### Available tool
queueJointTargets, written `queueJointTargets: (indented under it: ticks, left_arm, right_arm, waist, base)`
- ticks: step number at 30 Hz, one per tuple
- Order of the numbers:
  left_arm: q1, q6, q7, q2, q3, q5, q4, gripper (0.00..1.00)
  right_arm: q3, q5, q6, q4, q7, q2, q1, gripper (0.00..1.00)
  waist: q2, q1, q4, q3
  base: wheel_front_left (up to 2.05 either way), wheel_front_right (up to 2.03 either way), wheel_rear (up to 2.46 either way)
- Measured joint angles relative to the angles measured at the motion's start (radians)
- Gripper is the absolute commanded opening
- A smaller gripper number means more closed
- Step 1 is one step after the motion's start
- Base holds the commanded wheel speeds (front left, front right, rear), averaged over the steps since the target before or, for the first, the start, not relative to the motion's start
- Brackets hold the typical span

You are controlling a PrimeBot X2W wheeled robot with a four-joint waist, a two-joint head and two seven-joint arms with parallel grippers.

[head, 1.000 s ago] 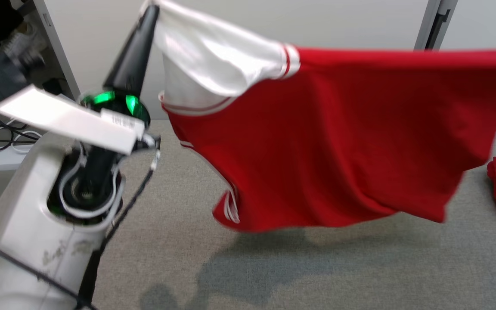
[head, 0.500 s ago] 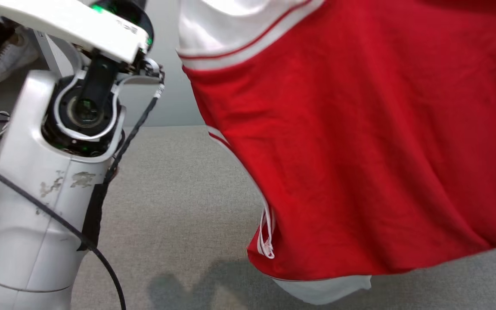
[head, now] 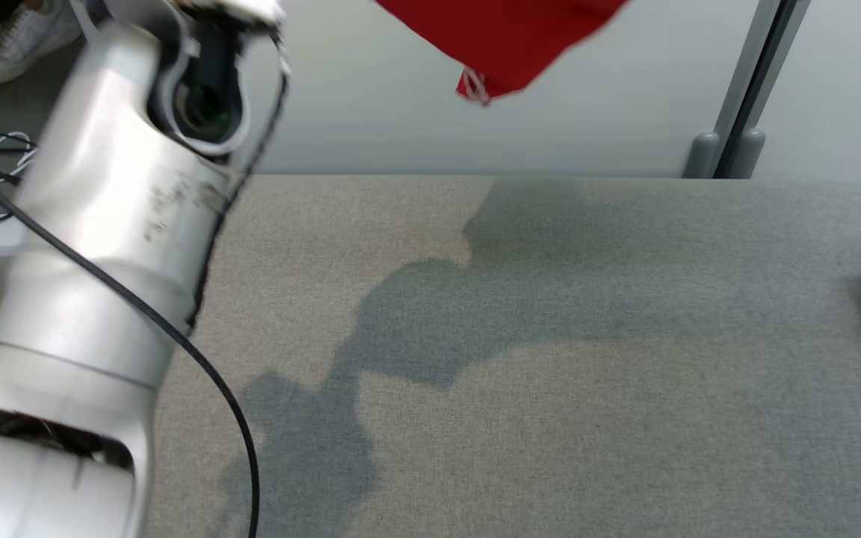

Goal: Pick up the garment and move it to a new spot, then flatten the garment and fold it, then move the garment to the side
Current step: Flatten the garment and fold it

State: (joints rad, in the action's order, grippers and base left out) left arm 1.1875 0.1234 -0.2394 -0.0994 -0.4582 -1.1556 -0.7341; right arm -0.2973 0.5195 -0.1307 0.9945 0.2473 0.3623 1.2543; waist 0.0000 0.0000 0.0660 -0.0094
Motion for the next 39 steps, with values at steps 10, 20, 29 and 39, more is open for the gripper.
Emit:
queueJointTargets:
  ticks: [10, 20, 29, 39]
  left_arm:
    - [-0.406, 0.000, 0.039, -0.045, -0.276, -0.087, 0.067, 0.00]
    - [-0.666, 0.000, -0.009, -0.094, -0.371, -0.083, 0.145, 0.00]
    - [-0.970, 0.000, -0.009, -0.150, -0.254, 0.029, 0.323, 0.00]
    - [-1.087, -0.002, 0.019, -0.185, -0.255, 0.052, 0.448, 0.00]
  right_arm:
    - [-0.110, 0.053, 0.000, 0.225, -0.054, -0.050, -0.255, 0.00]
    - [-0.128, 0.153, 0.000, 0.267, -0.041, -0.062, -0.450, 0.00]
    - [-0.160, 0.284, 0.000, 0.154, -0.023, -0.014, -0.661, 0.00]
    - [-0.207, 0.355, 0.000, 0.072, -0.009, 0.029, -0.794, 0.00]
  waist:
    - [0.0000, 0.0000, -0.004, 0.077]
    - [0.0000, 0.0000, -0.057, 0.143]
    - [0.0000, 0.0000, -0.015, 0.107]
    - [0.0000, -0.0001, 0.011, 0.087]
  base:
    - [0.00, 0.00, 0.00]
    - [0.00, 0.00, 0.00]
    - [0.00, 0.00, 0.00]
    - [0.00, 0.00, 0.00]
